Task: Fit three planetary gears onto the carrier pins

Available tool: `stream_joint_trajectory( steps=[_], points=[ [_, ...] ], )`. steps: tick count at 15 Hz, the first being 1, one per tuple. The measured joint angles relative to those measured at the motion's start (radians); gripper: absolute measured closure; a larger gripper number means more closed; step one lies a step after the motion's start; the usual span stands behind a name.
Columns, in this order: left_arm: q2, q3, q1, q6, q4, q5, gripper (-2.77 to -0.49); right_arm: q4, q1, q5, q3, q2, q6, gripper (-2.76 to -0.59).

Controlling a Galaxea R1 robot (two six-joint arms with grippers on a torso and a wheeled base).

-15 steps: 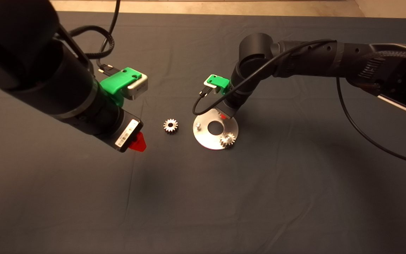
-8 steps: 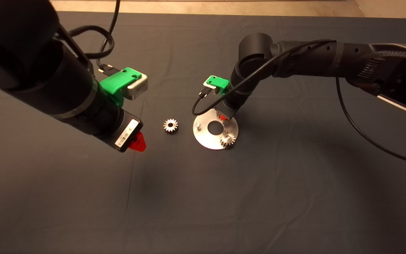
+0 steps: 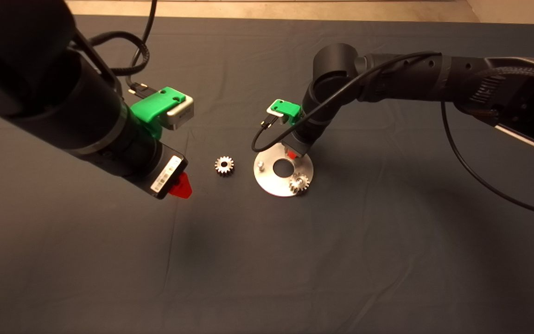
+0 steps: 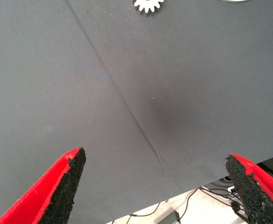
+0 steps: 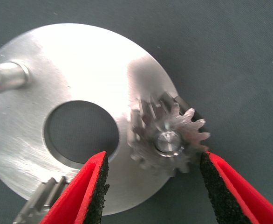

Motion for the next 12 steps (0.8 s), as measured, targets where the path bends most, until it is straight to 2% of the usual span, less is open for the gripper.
stream_joint_trajectory(
  steps=[1,3,4,5,7,8,12],
  points=[
    [0.000,0.000,0.000,0.000,0.000,0.000,-2.17,0.000,0.001,-0.004,-0.002,0.005,0.000,-1.45],
    [-0.001,0.000,-0.001,0.000,0.000,0.000,-2.17,0.000,0.007,-0.004,-0.022,0.019,-0.001,-1.59],
    [-0.001,0.000,-0.002,0.000,0.000,0.000,-2.17,0.000,0.011,-0.015,-0.026,0.022,-0.003,-1.60],
    [-0.002,0.000,-0.002,0.000,0.000,0.001,-2.17,0.001,0.016,-0.034,-0.027,0.025,-0.004,-1.60],
    [-0.002,0.000,-0.002,0.000,0.000,0.000,-2.17,0.001,0.035,-0.091,-0.032,0.024,-0.008,-1.60],
    [-0.002,0.000,-0.002,0.000,0.000,0.000,-2.17,0.001,0.042,-0.102,-0.034,0.024,-0.008,-1.60],
    [-0.002,0.000,-0.002,0.000,0.000,0.000,-2.17,0.003,0.044,-0.103,-0.034,0.024,-0.013,-1.74]
  ],
)
